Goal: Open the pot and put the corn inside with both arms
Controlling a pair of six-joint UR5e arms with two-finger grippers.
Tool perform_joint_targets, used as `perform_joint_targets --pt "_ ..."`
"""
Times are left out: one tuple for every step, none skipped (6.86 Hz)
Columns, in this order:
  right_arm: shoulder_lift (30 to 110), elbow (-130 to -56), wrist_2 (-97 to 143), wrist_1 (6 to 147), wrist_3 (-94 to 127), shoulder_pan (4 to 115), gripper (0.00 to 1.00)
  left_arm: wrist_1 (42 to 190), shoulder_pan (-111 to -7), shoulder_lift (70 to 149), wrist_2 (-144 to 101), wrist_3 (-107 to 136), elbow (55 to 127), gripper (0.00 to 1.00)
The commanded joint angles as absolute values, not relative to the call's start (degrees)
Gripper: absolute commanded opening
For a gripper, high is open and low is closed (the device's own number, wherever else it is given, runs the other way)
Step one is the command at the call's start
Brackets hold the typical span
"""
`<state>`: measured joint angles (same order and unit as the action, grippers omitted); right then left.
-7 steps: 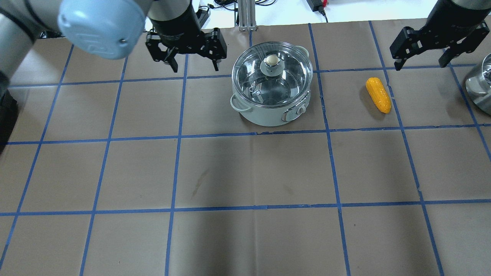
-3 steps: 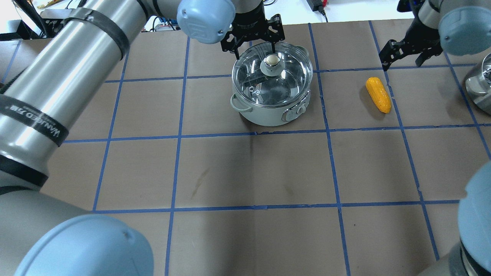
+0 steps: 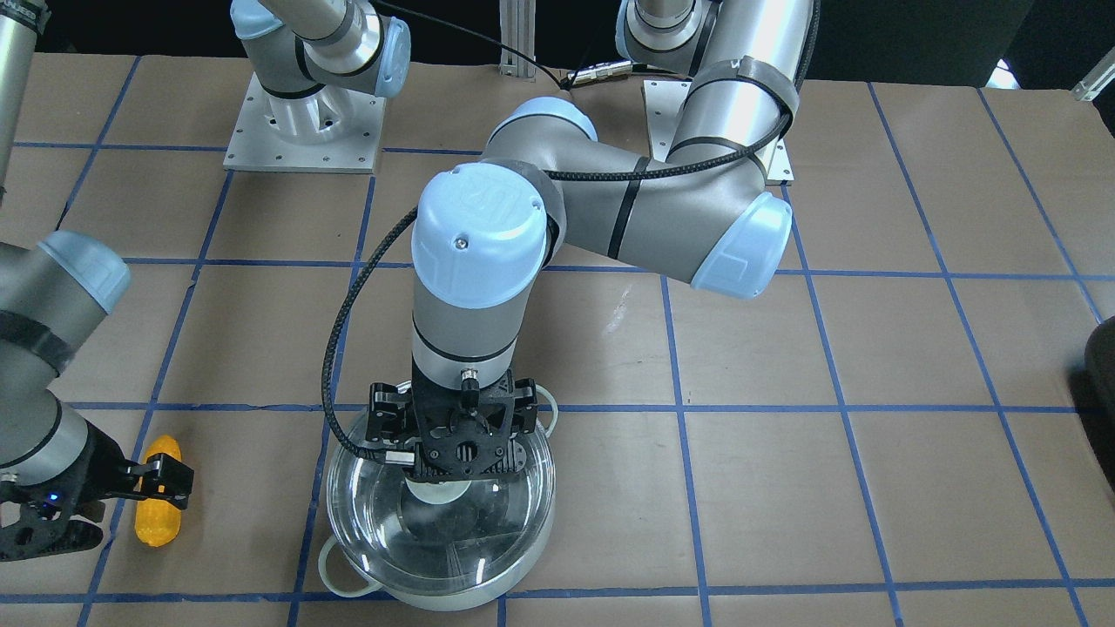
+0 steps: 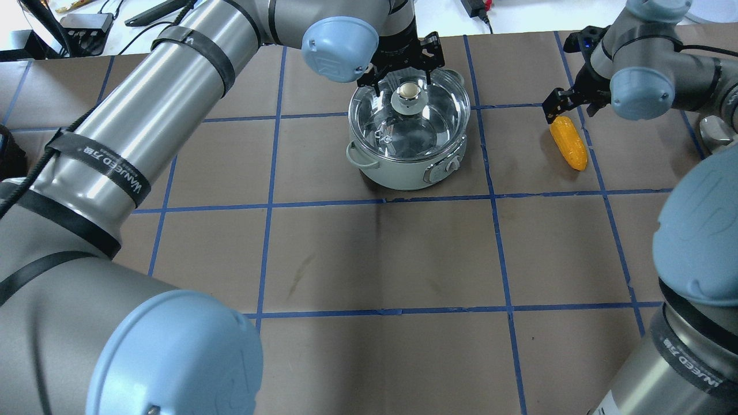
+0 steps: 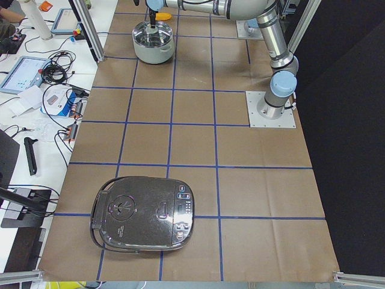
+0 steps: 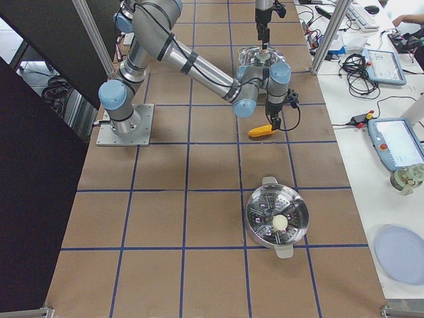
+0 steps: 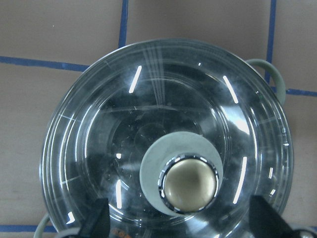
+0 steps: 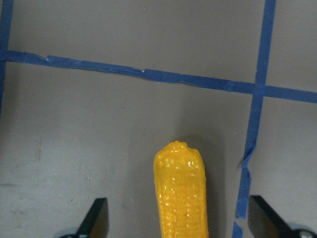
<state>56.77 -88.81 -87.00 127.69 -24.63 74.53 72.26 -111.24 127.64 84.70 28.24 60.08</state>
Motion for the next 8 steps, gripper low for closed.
perform_joint_targets --pt "55.46 -91.14 -87.36 129.21 -25.84 74.53 0.69 70.14 -111.27 129.29 84.64 28.13 60.03 1.0" --pt "55.46 -91.23 -88.23 129.11 -26.1 74.53 0.39 70.14 -111.27 129.29 84.73 28.13 60.03 1.0" --pt "55.46 -91.23 -89.46 129.02 -26.1 74.53 0.24 70.14 -111.27 129.29 84.73 28.12 60.03 1.0" --pt "55.63 -91.14 -89.39 129.02 -28.02 74.53 0.17 70.14 -111.27 129.29 84.73 28.21 60.03 0.83" --pt "55.72 -90.97 -89.47 128.94 -28.3 74.53 0.16 70.14 -111.27 129.29 84.73 28.21 60.2 0.61" --pt "55.9 -90.27 -89.56 128.5 -28.3 74.53 0.17 70.14 -111.36 129.2 84.81 28.21 60.21 0.44" --pt "57.73 -89.65 -89.56 127.54 -27.6 74.53 0.2 70.22 -111.44 128.94 84.73 28.21 60.12 0.28" --pt "61.05 -88.6 -89.56 124.22 -26.12 74.62 0.21 70.4 -111.45 128.24 84.81 28.21 60.03 0.23"
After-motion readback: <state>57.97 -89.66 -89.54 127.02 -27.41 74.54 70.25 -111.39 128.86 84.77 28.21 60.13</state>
